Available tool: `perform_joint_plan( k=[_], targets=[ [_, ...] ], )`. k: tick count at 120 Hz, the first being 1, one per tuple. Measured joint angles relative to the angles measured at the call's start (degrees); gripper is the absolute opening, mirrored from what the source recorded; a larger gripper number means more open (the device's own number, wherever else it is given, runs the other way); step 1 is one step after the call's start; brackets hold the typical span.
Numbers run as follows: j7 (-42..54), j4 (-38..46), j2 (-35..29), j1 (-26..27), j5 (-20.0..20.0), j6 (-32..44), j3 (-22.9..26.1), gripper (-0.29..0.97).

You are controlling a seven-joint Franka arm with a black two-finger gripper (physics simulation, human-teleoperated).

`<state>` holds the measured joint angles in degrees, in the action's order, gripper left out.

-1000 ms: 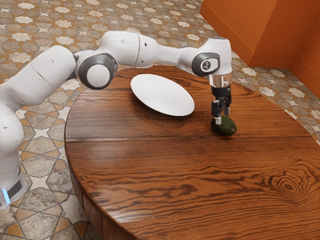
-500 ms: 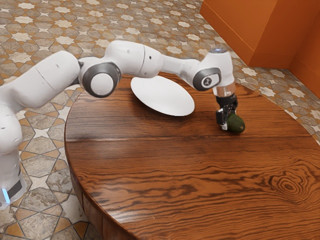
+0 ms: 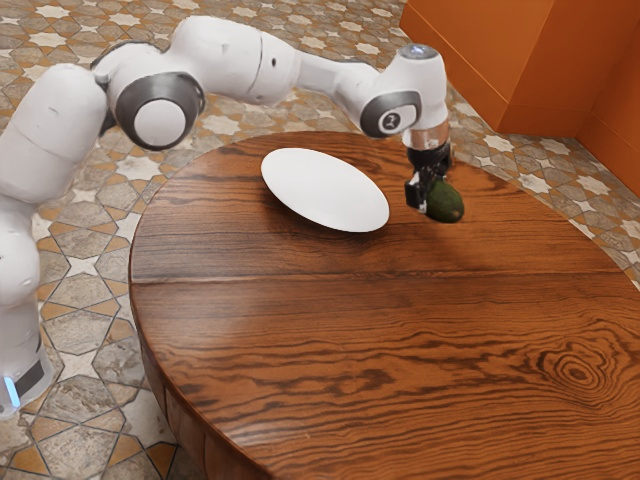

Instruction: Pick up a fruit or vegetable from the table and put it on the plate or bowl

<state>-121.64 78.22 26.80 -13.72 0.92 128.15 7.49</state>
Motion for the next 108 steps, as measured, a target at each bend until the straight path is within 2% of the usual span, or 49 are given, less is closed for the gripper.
perform_joint_plan(
  k=[16, 27, 34, 46, 56, 70, 96, 101, 108],
  targets=[
    [0.37, 19.80, -17.61, -0.08, 4.23, -0.23, -8.31, 0.37],
    [0.57, 26.52, -23.85, -0.55, 5.71, -0.91, -11.08, 0.37],
    [0.68, 28.74, -25.64, -0.46, 6.26, -1.39, -12.59, 0.36],
    [0.87, 29.58, -25.63, -0.24, 7.94, -2.37, -15.35, 0.36],
    [1.21, 27.45, -22.10, -1.10, 8.76, -2.88, -16.72, 0.38],
    [2.11, 22.55, -17.16, -2.86, 10.39, -3.31, -16.63, 0.39],
    [3.37, 21.26, -15.63, -2.43, 11.17, -3.64, -16.40, 0.39],
    [3.62, 21.12, -15.61, -2.38, 11.25, -3.61, -16.36, 0.49],
    [3.92, 21.04, -15.74, -2.31, 11.27, -3.53, -16.00, 0.55]
  ],
)
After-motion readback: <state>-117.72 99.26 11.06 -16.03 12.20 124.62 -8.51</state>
